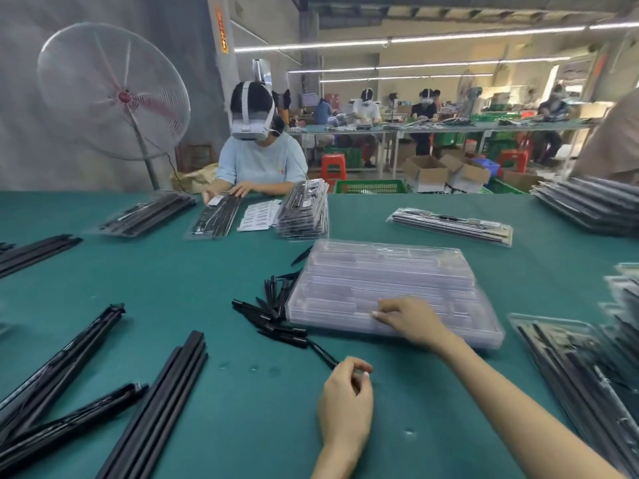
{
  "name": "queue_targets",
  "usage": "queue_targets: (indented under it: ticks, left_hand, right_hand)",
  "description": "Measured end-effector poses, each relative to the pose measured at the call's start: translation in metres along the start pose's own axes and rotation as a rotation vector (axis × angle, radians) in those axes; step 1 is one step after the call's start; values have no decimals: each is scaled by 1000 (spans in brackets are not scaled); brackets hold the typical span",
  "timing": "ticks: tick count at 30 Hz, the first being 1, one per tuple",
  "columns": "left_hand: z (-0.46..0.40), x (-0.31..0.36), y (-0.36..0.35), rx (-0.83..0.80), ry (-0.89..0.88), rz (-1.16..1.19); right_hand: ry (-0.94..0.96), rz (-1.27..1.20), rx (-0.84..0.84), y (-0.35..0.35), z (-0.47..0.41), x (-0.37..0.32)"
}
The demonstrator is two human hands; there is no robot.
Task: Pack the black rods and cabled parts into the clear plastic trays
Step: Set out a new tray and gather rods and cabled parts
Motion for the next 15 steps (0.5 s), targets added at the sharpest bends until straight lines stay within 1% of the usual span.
queue_targets:
  ticks: [3,5,8,10,12,14,15]
  left_hand:
    - [-7,13,3,17,-83,-113]
    - [-12,22,6,66,-154,-197]
    - [-16,32,8,155,-253,-362]
    - [-21,35,0,162,-321,-477]
    - [-23,36,-9,156,-357,-597]
    - [-23,37,-17,157,-398,-716]
    - [-21,37,-22,155,-420,-758]
  right_hand:
    - [50,-58,-209,9,-9,-7]
    - [87,-57,-280,15,-12,-10]
    - [119,-82,-331,19,-16,-10]
    - [148,-54,-348,17,-18,-11]
    - [165,-47,-322,17,-20,-9]
    - [180,-101,-318,17,-21,-5]
    - [190,-137,-342,16,-21,-4]
Point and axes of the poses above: each hand's wrist, its own z-axis away from the middle knuckle, its own y-axis out of the back of the hand, x = y × z, the point moved 7 cm from there along -z, towards the middle knuckle, and after that the axes turned 14 degrees about -x, right-handed, at the moved point
